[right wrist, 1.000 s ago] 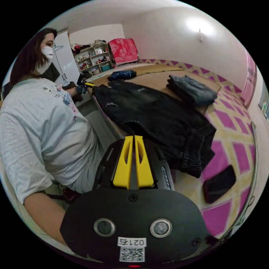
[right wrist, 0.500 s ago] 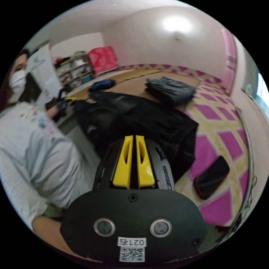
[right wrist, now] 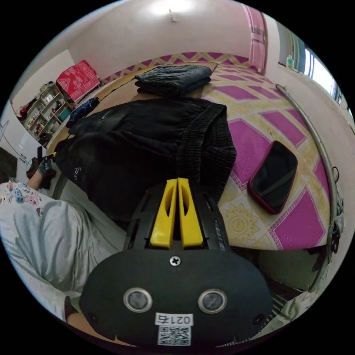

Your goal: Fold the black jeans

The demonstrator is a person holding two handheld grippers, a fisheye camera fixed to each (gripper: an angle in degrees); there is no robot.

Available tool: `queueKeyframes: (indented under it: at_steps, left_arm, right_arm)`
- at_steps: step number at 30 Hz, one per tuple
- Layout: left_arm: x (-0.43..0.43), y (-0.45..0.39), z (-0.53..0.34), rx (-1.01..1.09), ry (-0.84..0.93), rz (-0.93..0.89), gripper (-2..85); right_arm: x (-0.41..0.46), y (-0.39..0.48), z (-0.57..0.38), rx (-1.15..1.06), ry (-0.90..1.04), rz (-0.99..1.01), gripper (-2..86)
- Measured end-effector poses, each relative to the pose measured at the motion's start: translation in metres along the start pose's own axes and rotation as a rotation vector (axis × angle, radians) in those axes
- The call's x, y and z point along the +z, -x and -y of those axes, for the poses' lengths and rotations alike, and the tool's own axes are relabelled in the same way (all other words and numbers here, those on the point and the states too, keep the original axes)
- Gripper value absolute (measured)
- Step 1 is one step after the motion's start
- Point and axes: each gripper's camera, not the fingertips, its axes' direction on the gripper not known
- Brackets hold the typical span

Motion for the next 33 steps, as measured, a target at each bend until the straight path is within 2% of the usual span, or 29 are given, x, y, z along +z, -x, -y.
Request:
queueKeyframes:
  at_steps: [1, 4, 6, 11, 14, 16, 19, 21, 22, 25, 28, 30, 31, 33]
  left_arm:
    - [-0.011, -0.003, -0.009, 0.016, -0.021, 0.016, -0.5]
    - [-0.043, -0.008, -0.037, 0.007, -0.136, 0.008, -0.6]
    - [-0.061, -0.01, -0.057, -0.028, -0.218, 0.032, -0.3]
    - [-0.094, -0.013, -0.107, -0.232, -0.469, 0.208, 6.8]
    - [-0.1, -0.008, -0.126, -0.388, -0.599, 0.233, 9.8]
    - [-0.1, -0.001, -0.13, -0.487, -0.618, 0.252, 11.0]
    - [-0.098, 0.015, -0.122, -0.627, -0.542, 0.26, 9.5]
    - [-0.106, 0.02, -0.112, -0.65, -0.447, 0.306, 6.4]
    - [-0.113, 0.022, -0.104, -0.627, -0.373, 0.306, 3.8]
    - [-0.143, 0.01, -0.086, -0.469, -0.415, 0.286, -0.2]
    - [-0.162, 0.002, -0.069, -0.368, -0.406, 0.351, -0.8]
    - [-0.155, 0.02, -0.068, -0.437, -0.307, 0.395, -0.8]
    - [-0.144, 0.041, -0.073, -0.538, -0.2, 0.382, -0.8]
    - [-0.143, 0.052, -0.084, -0.545, -0.236, 0.349, -0.6]
  right_arm:
    - [-0.006, 0.002, -0.005, -0.007, -0.018, -0.009, -0.7]
    - [-0.045, 0.003, -0.042, 0.025, -0.241, 0.069, -0.6]
    - [-0.066, -0.003, -0.079, 0.131, -0.371, 0.119, -0.6]
    - [-0.076, -0.026, -0.163, 0.44, -0.47, 0.129, -0.4]
    - [-0.069, -0.041, -0.208, 0.596, -0.484, 0.168, -0.3]
    - [-0.065, -0.047, -0.228, 0.653, -0.502, 0.202, -0.3]
    - [-0.061, -0.054, -0.246, 0.702, -0.539, 0.27, -0.5]
    - [-0.06, -0.056, -0.249, 0.704, -0.549, 0.302, -0.5]
    - [-0.061, -0.056, -0.248, 0.696, -0.548, 0.307, -0.5]
    - [-0.064, -0.056, -0.244, 0.661, -0.542, 0.31, -0.5]
    - [-0.067, -0.055, -0.24, 0.629, -0.546, 0.32, -0.5]
    - [-0.065, -0.056, -0.238, 0.611, -0.535, 0.336, -0.5]
    - [-0.063, -0.056, -0.238, 0.611, -0.531, 0.339, -0.5]
    - [-0.058, -0.059, -0.24, 0.622, -0.521, 0.352, -0.5]
